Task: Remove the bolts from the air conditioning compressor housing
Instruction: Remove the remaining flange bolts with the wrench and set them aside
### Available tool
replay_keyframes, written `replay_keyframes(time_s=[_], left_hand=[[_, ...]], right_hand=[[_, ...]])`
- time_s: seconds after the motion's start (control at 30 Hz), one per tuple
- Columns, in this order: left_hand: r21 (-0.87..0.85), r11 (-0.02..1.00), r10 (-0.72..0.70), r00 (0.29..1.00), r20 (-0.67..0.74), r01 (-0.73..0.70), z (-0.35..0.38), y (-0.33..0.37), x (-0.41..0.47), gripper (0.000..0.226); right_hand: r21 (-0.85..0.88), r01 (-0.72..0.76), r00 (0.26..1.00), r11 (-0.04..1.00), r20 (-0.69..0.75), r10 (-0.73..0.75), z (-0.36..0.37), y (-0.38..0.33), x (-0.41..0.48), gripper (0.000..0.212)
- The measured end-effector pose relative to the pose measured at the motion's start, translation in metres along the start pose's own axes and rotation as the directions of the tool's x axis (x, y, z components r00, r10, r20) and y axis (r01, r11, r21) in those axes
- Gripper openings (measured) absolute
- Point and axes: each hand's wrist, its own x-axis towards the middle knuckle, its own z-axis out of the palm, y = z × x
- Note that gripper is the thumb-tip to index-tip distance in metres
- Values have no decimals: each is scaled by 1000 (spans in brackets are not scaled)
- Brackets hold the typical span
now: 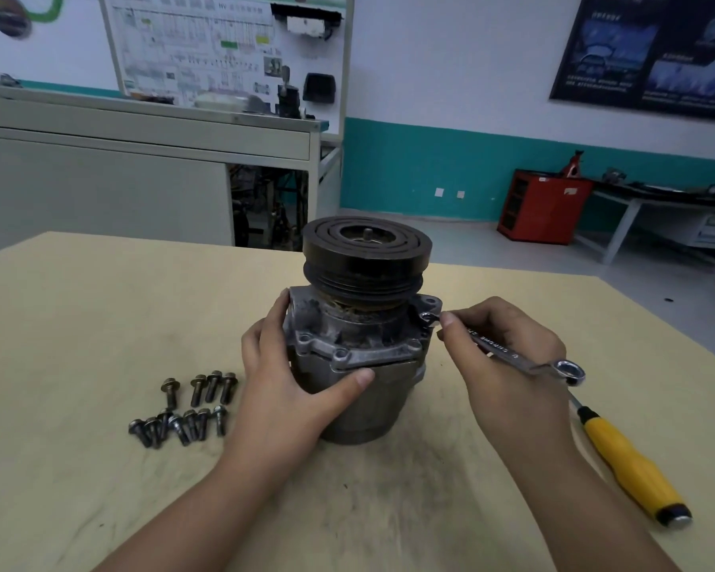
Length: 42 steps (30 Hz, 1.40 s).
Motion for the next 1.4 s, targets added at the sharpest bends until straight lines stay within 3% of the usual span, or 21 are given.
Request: replay_keyframes(time_s=[0.2,0.37,0.53,0.67,0.77,0.9,1.03,1.2,1.4], left_hand=[[-8,1000,-7,1000,10,7,0,-1,1,105],[-21,1000,-7,1000,3,7,0,-2,1,105],[-33,999,2,1000,-4,-3,2,-2,2,106],[-32,999,-7,1000,-4,7,2,-1,2,102],[-22,1000,-10,1000,6,10,1,0,1,101],[-13,1000,-2,1000,6,3,1,-1,1,103],[-13,1000,-2,1000,-1,2,0,0,0,99],[-9,1000,5,1000,-27,-6,1,-3,0,107],[-33,999,3,999,-32,-4,1,0,-1,100]], right_hand=[[23,-46,998,999,32,46,-1,-1,2,21],[187,-232,972,954,80,221,-9,3,13,15],[417,-498,864,760,313,394,-18,11,32,17],[428,-611,783,666,454,426,-21,17,49,18],[491,-637,770,594,454,449,-15,23,45,22],[669,-552,825,497,351,444,-1,27,29,24],[731,-423,885,535,207,417,1,20,28,27],[399,-213,976,892,50,210,-2,16,23,27],[255,-132,991,958,46,124,3,14,18,26]])
